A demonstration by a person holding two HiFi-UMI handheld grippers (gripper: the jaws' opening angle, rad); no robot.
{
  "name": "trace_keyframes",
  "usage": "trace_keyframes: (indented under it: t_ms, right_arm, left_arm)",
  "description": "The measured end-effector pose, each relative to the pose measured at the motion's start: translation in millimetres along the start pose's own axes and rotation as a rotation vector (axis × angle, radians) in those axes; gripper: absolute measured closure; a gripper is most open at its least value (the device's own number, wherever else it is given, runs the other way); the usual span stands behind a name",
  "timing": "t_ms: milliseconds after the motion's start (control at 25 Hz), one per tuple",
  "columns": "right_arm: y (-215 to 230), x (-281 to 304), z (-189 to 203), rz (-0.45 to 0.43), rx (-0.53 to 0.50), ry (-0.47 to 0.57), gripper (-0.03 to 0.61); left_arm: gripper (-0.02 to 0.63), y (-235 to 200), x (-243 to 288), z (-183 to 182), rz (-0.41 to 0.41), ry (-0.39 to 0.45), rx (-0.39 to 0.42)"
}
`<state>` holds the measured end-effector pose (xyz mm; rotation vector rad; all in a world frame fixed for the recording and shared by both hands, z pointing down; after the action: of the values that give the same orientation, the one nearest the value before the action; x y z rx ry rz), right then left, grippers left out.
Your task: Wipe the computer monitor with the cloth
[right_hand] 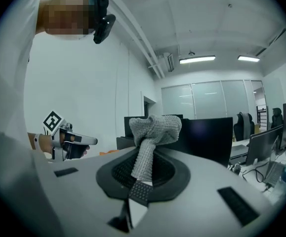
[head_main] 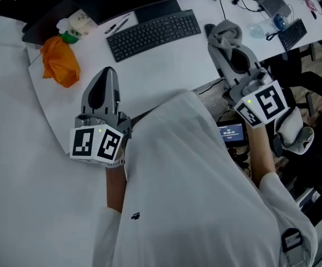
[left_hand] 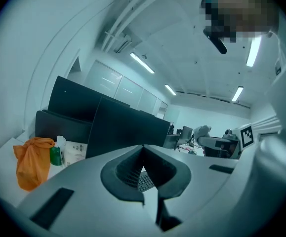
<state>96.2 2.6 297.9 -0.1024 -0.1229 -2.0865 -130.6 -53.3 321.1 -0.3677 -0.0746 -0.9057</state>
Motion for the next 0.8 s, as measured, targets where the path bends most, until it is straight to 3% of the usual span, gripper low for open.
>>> trace_keyframes:
  t_ms: [400, 800]
  right_arm:
    - [-31.6, 9.6, 27.5, -0.064, 0.025, -0.028, 0.552]
    - [-53.4, 26.8, 26.3, -0.12, 0.017, -0.031, 0.552]
  left_arm:
    - [0.594, 28.8, 5.8, 14.9, 0.072, -0.023, 0.016]
    - [0.595, 34.5, 0.0, 22.1, 0.078, -0.028, 0.003]
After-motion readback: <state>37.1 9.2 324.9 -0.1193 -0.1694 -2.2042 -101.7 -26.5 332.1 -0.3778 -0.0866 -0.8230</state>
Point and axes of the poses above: the fingertips, and each gripper's own axes: x forward along the fingers, y to its right, z out of its underside, the point moved 1 cm from there along -x, backward along the fingers, and after that the axes turned 6 degrees about -z, right-handed, at the moved point
